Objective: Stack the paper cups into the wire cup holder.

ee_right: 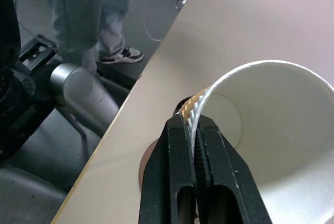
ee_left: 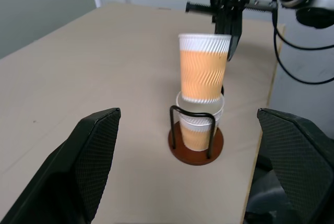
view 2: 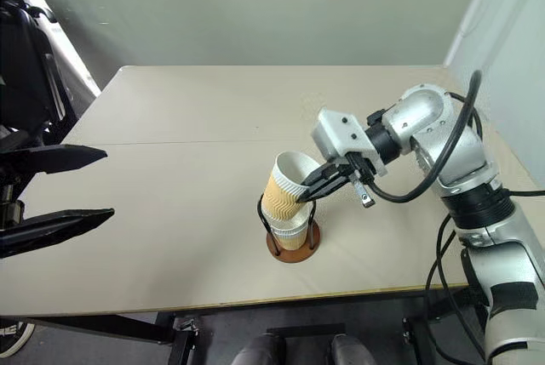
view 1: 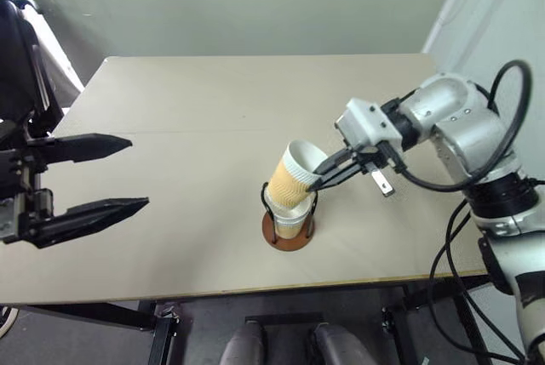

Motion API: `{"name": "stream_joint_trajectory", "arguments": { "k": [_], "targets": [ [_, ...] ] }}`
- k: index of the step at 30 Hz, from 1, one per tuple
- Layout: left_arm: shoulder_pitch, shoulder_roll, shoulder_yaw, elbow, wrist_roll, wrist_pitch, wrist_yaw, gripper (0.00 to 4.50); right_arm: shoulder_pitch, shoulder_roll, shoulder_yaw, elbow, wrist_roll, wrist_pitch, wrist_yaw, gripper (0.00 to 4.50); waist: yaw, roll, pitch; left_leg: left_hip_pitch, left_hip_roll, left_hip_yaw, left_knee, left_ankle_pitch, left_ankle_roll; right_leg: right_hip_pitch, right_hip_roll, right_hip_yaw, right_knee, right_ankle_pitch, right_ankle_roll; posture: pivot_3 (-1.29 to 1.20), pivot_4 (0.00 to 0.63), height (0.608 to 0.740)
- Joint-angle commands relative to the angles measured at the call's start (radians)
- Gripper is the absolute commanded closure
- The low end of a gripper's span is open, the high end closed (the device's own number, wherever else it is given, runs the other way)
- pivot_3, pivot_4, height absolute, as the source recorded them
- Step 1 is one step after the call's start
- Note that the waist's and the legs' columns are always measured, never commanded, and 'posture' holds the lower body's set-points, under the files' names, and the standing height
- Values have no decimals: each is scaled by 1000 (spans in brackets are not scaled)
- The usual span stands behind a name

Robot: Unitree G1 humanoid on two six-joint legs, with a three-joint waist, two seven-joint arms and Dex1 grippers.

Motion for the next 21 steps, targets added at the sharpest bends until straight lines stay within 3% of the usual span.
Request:
{"name": "stream_joint_trajectory", "arguments": {
  "k": [1, 5, 8, 15, 19, 21],
  "targets": [
    [10, 4, 37, -15, -14, -3, 9, 0, -12, 5, 3, 5, -37, -37, 7, 4469, 0, 0, 0, 0, 0, 0, 0, 0, 0, 0, 0, 0, 0, 0, -1, 0, 150, 740],
    [21, 11, 35, -13, -8, -12, 8, 0, -14, 18, 6, 20, -60, -54, 9, 4469, 0, 0, 0, 0, 0, 0, 0, 0, 0, 0, 0, 0, 0, -1, -2, 0, 150, 740],
    [24, 15, 32, -10, -4, -17, 6, 0, -12, 23, 6, 22, -73, -56, 10, 3914, 0, 0, 0, 0, 1, 0, 0, 0, 0, 0, 1, 0, 0, -1, -2, 0, 150, 740],
    [16, 27, 18, 4, -5, -26, -11, 0, -3, 18, -6, -6, -72, -32, 8, 1477, 0, 0, 0, 0, 1, 0, 0, 0, -1, 0, 1, 0, 0, -1, -2, 0, 150, 740],
    [-38, 46, -85, 39, -3, -69, -15, 0, -14, -11, -85, 14, -54, 35, -57, 112, 3, 0, 0, 0, 1, 0, 0, 0, -1, 0, 1, 0, 0, -2, -4, 0, 150, 740],
    [-62, 53, -123, 60, 5, -89, -23, 0, -6, -42, -145, 29, -29, 81, -88, 47, 5, 0, 0, 0, 1, -1, 0, 0, -1, 0, 1, 0, 0, -2, -5, 0, 150, 740]
  ]
}}
